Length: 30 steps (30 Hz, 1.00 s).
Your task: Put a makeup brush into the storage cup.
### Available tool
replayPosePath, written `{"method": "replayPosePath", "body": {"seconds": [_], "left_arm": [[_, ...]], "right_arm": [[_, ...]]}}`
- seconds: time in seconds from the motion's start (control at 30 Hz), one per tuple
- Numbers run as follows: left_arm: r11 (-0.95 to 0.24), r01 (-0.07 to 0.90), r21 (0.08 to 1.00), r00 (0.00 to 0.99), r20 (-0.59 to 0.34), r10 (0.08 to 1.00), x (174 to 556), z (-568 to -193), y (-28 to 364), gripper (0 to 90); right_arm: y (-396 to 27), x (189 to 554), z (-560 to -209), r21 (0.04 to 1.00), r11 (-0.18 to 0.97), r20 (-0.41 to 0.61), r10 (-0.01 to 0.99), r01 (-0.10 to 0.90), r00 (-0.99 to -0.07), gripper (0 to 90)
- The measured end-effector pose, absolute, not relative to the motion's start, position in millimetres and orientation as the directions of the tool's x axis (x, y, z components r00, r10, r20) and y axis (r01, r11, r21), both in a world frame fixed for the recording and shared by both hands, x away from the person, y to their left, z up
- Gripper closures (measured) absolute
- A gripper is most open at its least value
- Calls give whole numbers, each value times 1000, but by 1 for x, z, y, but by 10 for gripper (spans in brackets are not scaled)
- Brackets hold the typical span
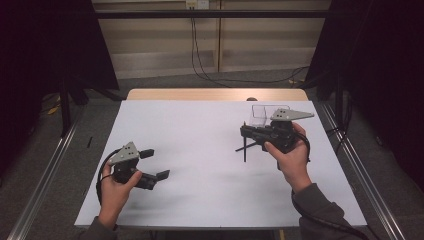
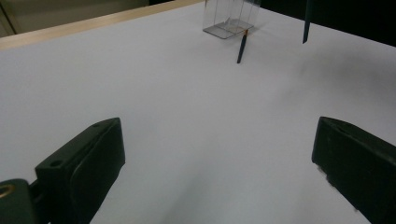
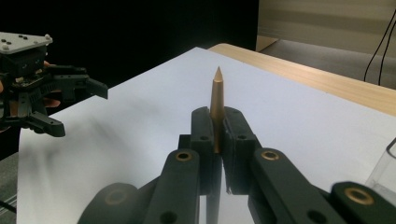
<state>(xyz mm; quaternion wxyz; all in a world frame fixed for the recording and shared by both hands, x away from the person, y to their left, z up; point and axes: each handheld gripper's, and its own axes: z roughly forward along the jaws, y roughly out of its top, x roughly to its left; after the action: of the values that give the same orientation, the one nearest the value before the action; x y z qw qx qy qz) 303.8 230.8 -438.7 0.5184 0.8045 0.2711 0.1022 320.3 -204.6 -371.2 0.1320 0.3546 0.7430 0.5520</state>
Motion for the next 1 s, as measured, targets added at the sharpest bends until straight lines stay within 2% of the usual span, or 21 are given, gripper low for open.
{"method": "replayPosePath", "body": {"seconds": [0.23,1.0], "left_arm": [[-324,340,883,816,-106,568,295,-441,242,23],[-341,362,867,811,-113,573,285,-447,253,28]], "right_arm": [[-211,323,-372,914,142,189,681,380,-707,851],[-254,342,-357,927,83,182,752,365,-633,851]]}}
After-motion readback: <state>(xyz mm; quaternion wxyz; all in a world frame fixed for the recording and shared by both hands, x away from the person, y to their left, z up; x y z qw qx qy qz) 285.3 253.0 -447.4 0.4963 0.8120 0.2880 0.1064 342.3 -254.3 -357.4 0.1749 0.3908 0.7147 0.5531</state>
